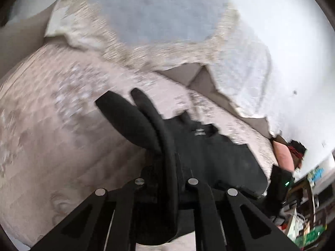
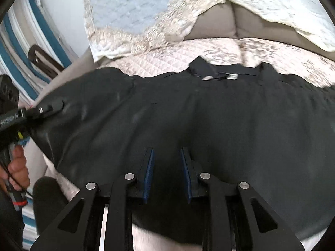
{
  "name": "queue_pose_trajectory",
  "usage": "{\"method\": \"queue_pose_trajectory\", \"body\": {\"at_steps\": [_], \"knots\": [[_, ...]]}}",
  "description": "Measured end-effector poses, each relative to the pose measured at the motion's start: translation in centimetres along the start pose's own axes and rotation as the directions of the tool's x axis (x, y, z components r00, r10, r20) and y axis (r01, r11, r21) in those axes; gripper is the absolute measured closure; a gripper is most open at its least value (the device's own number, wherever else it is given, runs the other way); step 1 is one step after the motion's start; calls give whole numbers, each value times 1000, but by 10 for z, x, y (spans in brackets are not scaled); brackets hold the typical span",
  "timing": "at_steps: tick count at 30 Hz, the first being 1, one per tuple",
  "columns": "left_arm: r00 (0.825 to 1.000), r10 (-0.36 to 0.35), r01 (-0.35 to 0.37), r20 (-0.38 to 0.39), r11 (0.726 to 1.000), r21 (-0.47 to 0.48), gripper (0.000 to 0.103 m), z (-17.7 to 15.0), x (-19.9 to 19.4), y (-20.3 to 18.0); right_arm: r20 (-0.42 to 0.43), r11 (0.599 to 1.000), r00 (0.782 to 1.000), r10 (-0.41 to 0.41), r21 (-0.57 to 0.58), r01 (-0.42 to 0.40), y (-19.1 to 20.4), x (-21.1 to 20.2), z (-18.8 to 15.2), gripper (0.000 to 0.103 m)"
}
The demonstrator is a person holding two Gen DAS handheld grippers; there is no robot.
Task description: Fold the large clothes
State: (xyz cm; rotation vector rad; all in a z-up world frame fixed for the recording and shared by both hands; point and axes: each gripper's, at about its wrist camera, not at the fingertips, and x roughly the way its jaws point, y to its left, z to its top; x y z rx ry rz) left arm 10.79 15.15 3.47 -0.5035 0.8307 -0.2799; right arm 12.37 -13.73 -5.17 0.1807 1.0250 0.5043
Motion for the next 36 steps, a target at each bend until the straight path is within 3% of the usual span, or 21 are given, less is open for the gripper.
{"method": "queue_pose_trajectory", "body": {"at_steps": [5,8,14,18,20,22,24,25,28,29,32,34,36], "knots": [[995,-99,98,7,989,110,94,19,3,-72,66,997,997,-30,75,25,-28,-48,-18,78],[991,-133,136,-30,976,172,94,20,24,-112,101,989,993,-63,137,49,-51,-75,-26,78],[965,-175,207,-193,966,157,94,-7,114,-160,130,963,982,-139,247,103,-93,-108,-43,78],[929,-134,185,-344,975,121,92,-46,190,-167,125,948,980,-158,298,114,-112,-117,-54,78],[921,-107,164,-375,979,123,91,-59,210,-166,121,942,980,-160,314,115,-119,-119,-59,77],[919,-122,173,-375,979,105,83,-61,204,-168,123,939,980,-156,325,109,-124,-122,-59,76],[908,-191,237,-372,968,84,59,-55,183,-174,135,939,979,-154,327,102,-126,-127,-58,76],[908,-212,262,-362,961,92,56,-52,169,-178,144,941,979,-148,326,94,-124,-129,-56,76],[920,-264,312,-290,941,133,48,-36,123,-180,168,948,977,-132,310,75,-118,-131,-46,76],[932,-259,302,-252,941,152,45,-31,109,-176,179,953,976,-121,297,64,-113,-132,-42,76],[980,-136,164,-146,966,200,45,-17,87,-153,208,968,975,-80,251,26,-97,-131,-27,76],[988,-72,97,-135,978,182,47,-18,86,-133,214,977,976,-49,214,3,-84,-126,-20,76],[986,-56,81,-159,985,155,47,-28,90,-120,193,984,981,-28,177,-7,-73,-112,-16,76]]}}
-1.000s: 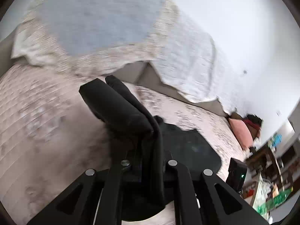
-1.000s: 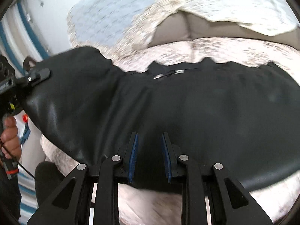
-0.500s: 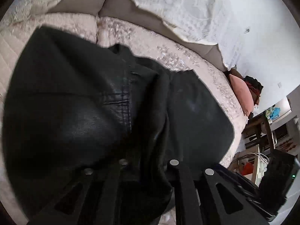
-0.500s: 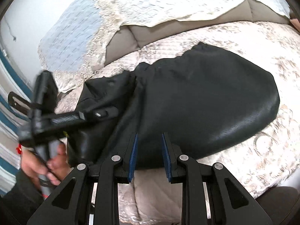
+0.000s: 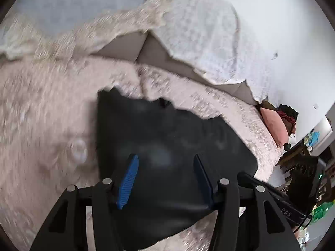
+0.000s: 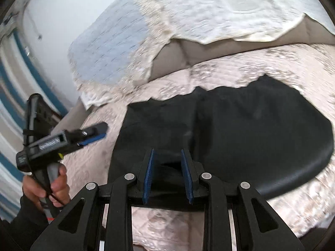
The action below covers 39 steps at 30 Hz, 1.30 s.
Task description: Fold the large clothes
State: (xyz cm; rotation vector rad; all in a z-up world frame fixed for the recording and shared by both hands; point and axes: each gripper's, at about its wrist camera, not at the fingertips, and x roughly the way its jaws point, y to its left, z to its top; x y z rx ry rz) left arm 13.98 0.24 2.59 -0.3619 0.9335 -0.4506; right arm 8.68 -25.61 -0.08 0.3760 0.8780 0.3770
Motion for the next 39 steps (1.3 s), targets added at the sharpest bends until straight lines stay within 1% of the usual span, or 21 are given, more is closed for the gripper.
{"method": "queue_pose_trajectory", "body": {"at_steps": [2,3,4,5,7,9,11,13,15,16,17,19,22,23,24,25,27,29,33,36,39], "knots": [[999,37,-36,-26,999,20,47,-12,12,3,-35,1000,999,7,-9,-8,3,18,-6,76],[998,48,-47,-40,998,28,47,-18,19,5,-56,1000,998,-1,-10,1,1,28,-9,76],[997,58,-56,-53,998,36,48,-23,27,7,-80,1000,996,-26,-12,26,-2,39,-14,76],[996,71,-69,-56,997,46,52,-26,34,9,-113,998,992,-55,0,56,-9,51,-22,76],[993,109,-105,-51,992,73,57,-33,46,10,-149,998,988,-42,48,50,-24,69,-33,79],[993,113,-110,-43,991,73,59,-34,45,10,-138,998,989,-47,27,51,-24,70,-35,79],[992,120,-116,-49,991,72,61,-33,39,10,-149,998,986,-69,2,70,-18,68,-33,78],[993,109,-107,-41,993,54,61,-25,28,6,-143,998,988,-58,7,60,-15,59,-25,78],[994,106,-107,18,991,81,61,-9,21,-2,-88,999,995,-40,24,42,-15,45,-13,78],[992,117,-122,54,987,101,61,2,19,-9,-64,999,997,-46,24,48,-15,42,-6,78],[989,132,-139,74,984,108,61,14,23,-13,-54,998,997,-50,22,51,-15,42,-1,78],[988,133,-141,81,984,109,61,34,40,-16,-45,998,997,-63,16,63,-16,49,8,78],[978,208,-211,30,972,104,61,46,77,-3,-62,996,995,-83,38,86,-27,70,16,78],[973,231,-231,3,968,101,61,45,90,6,-80,994,993,-90,49,94,-31,77,16,78],[965,260,-257,-20,962,96,64,40,99,16,-103,993,991,-89,63,96,-35,86,13,78],[963,268,-265,-30,960,91,65,33,104,25,-118,994,990,-73,77,82,-38,93,9,78],[962,273,-271,-10,957,99,66,20,104,36,-120,994,991,-66,76,75,-36,100,2,77],[960,281,-280,11,954,106,66,12,102,38,-103,995,991,-83,51,88,-32,103,-2,77],[955,295,-296,23,948,114,66,12,109,38,-103,995,991,-88,25,91,-33,108,-1,79],[957,287,-288,30,951,109,66,12,110,40,-97,996,991,-89,6,90,-33,107,-2,79],[951,308,-309,27,942,134,66,13,107,33,-108,997,991,-74,16,76,-35,105,1,78]]}}
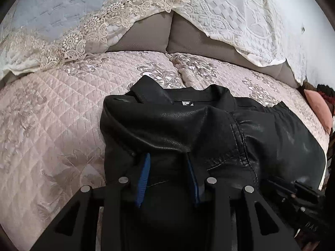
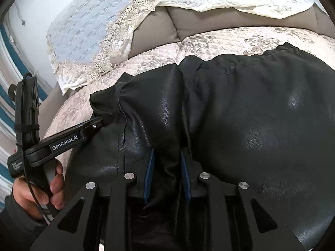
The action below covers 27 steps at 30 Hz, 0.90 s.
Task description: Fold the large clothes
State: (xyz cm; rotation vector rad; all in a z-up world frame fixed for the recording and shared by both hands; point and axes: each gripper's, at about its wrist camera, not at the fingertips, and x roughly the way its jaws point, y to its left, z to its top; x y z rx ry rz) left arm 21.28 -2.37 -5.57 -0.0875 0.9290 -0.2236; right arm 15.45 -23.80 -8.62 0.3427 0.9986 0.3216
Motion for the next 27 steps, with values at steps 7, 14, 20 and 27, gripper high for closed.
{"method": "queue_pose_trajectory", "body": {"at_steps": [7,14,20,27], "knots": [[1000,16,-17,24,999,36,66,-15,-53,-17,37,999,999,-12,-32,13,10,-54,-13,78],[1000,17,-18,10,998,57,61,-47,-56,-29,-16,998,999,-45,-46,45,4,-47,-37,76],[1000,18,-17,-12,999,42,61,-41,-59,-27,-10,998,999,-41,-49,40,3,-57,-30,74],[999,21,-21,-24,999,30,61,-43,-68,-34,39,996,998,-48,80,44,-29,-105,-33,49]]}}
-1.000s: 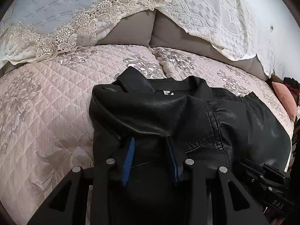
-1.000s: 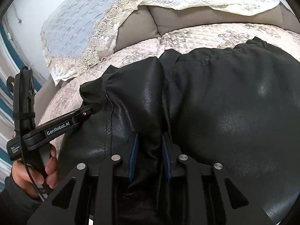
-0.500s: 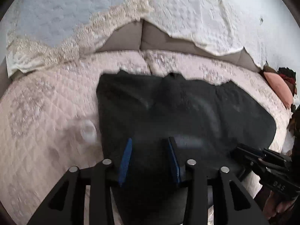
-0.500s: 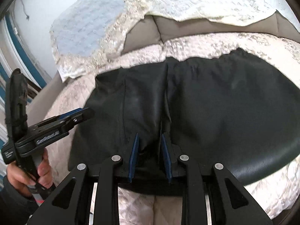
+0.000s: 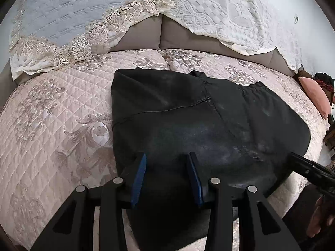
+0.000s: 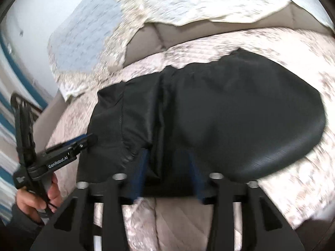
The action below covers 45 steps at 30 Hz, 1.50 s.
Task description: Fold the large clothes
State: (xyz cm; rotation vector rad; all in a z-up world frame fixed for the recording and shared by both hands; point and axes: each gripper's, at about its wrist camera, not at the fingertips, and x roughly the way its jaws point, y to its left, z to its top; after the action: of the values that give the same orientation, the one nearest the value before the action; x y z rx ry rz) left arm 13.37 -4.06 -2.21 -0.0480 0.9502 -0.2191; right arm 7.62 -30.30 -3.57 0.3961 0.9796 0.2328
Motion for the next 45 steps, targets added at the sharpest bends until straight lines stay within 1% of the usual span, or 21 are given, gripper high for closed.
{"method": "queue_pose_trajectory", "body": {"at_steps": [3,5,7,8,10,12,14,17,20,22,26,28,29,30,31,33,35,37,39,42,45], "knots": [[1000,-23,23,6,1000,9,61,4,-5,-9,26,994,1000,-9,112,6,-27,-19,-2,43],[999,-39,39,16,999,17,61,8,-7,-17,43,980,999,-25,196,16,-46,-28,-3,42],[998,-56,55,17,998,30,61,13,-4,-26,59,953,997,-51,300,31,-71,-35,-4,42],[998,-60,59,14,998,33,61,16,-1,-30,65,942,996,-59,333,34,-79,-36,-4,39],[997,-73,72,10,996,43,61,22,5,-40,72,905,993,-91,423,52,-101,-37,-7,36],[996,-83,82,11,995,60,61,28,13,-50,93,882,991,-92,469,38,-117,-36,-6,36],[997,-80,79,5,993,82,60,35,25,-59,102,869,990,-94,494,31,-131,-29,-3,36],[998,-61,63,-23,992,107,53,40,49,-66,152,846,986,-66,533,-26,-151,-17,5,36],[1000,-20,20,-4,988,155,51,36,61,-75,182,830,982,-53,555,-57,-161,-5,12,36],[1000,3,-4,7,986,165,50,32,62,-79,196,844,978,-78,535,-40,-161,1,16,36],[1000,8,-12,27,987,158,50,28,64,-80,193,858,974,-115,513,-1,-154,8,25,36],[999,9,-14,32,987,158,50,28,64,-81,180,858,977,-111,513,3,-154,13,33,55],[999,9,-14,32,987,159,50,28,65,-80,174,854,980,-92,520,-12,-158,14,33,67],[999,9,-14,32,987,158,50,28,64,-80,177,848,983,-55,528,-48,-160,12,35,75],[999,7,-12,31,987,159,50,29,65,-80,191,856,981,-29,512,-74,-154,7,41,78],[1000,-4,0,27,987,159,50,30,64,-79,230,898,973,0,429,-101,-130,-9,53,86],[999,-35,34,9,990,141,50,34,59,-74,270,928,960,72,335,-163,-96,-26,68,87],[997,-82,82,-4,994,72,52,40,44,-60,290,952,947,136,227,-206,-56,-40,81,87],[992,-119,120,48,993,-16,52,42,16,-34,288,958,937,199,143,-248,-22,-46,86,87],[988,-66,79,137,992,-94,52,39,-22,10,233,951,924,304,-10,-310,43,-40,84,87],[987,-3,32,158,983,-180,52,31,-44,59,126,932,927,355,-126,-340,94,-14,67,87]]}}
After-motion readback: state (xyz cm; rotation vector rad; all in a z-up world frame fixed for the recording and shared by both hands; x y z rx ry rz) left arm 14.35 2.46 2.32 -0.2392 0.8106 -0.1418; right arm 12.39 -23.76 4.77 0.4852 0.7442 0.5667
